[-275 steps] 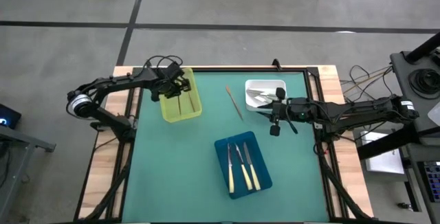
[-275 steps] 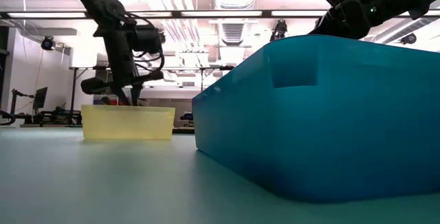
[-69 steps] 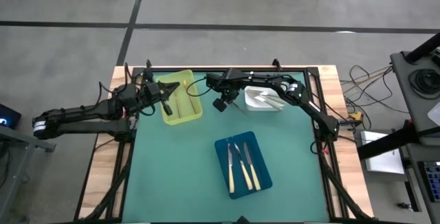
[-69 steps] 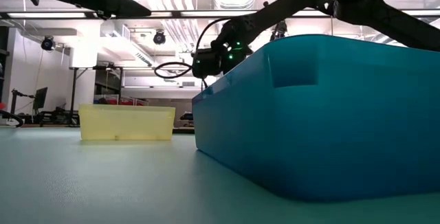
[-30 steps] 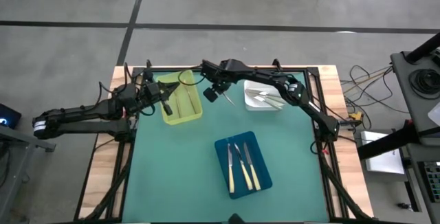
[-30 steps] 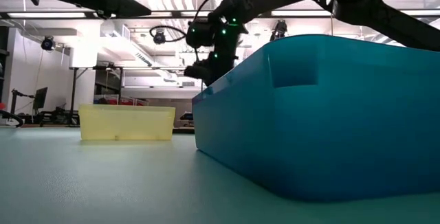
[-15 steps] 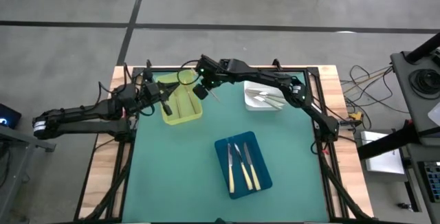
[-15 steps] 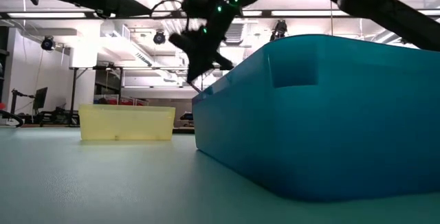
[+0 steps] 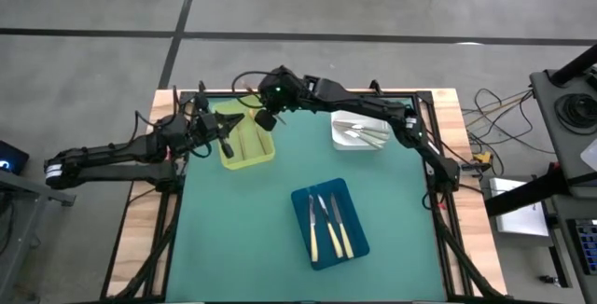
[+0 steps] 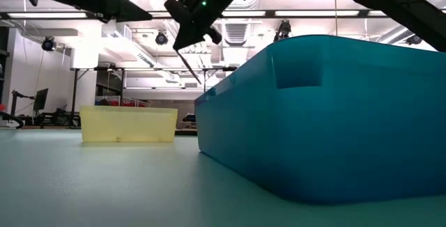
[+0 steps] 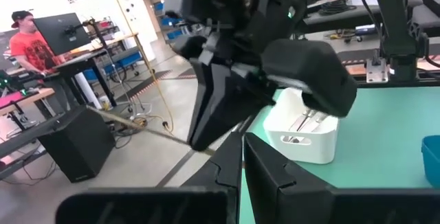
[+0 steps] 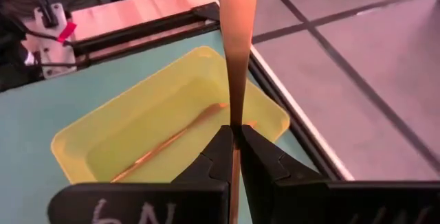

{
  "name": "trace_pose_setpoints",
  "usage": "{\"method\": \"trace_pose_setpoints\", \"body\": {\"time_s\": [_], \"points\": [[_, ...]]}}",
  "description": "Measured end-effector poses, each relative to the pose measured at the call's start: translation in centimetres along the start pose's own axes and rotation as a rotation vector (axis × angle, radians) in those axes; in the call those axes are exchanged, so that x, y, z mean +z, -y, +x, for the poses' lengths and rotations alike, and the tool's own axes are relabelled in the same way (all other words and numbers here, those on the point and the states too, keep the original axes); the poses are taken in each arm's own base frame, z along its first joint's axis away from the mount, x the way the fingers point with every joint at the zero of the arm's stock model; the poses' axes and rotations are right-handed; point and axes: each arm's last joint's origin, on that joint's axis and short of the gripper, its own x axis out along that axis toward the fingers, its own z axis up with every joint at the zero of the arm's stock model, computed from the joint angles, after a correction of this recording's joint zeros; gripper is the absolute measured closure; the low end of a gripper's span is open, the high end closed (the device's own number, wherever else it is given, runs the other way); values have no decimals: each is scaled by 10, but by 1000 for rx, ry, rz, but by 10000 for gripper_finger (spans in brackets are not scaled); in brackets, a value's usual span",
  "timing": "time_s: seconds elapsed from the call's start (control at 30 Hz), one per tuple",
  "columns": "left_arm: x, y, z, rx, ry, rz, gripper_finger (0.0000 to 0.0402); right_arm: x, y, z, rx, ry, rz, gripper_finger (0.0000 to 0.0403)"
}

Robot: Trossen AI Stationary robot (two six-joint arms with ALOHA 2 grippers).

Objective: Sort silverware by color (type)
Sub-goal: Put the gold knife into the yellow bin

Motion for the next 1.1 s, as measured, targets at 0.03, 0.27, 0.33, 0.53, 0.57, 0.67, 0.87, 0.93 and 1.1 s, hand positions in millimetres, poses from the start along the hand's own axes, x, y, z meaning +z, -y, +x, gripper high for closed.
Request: {"method": "trace_pose_setpoints", "body": {"time_s": [0.03, 0.27, 0.33, 0.53, 0.57, 0.67, 0.87, 0.93, 1.1], "points": [[-1, 0, 0, -2, -5, -2, 402, 0, 0, -1, 0, 1, -18, 394], [-1, 0, 0, -2, -7, -7, 402, 7, 0, -9, 12, 35, -80, 394], [0, 0, -1, -1, -4, -4, 402, 10, 2, -14, 11, 50, -97, 394], [5, -2, -1, 4, 14, 5, 402, 27, 6, -39, 35, 149, -139, 394], [5, -2, -1, 5, 15, 13, 402, 28, 6, -40, 41, 158, -147, 394], [7, -2, -1, 9, 31, 21, 402, 26, 6, -42, 50, 160, -169, 394], [8, -3, -1, 14, 46, 35, 402, 23, 14, -57, 57, 253, -169, 394], [8, -3, -1, 15, 48, 36, 402, 16, 17, -64, 50, 289, -165, 394], [8, -2, 0, 13, 42, 30, 402, -11, 22, -74, 53, 398, -144, 394]]}}
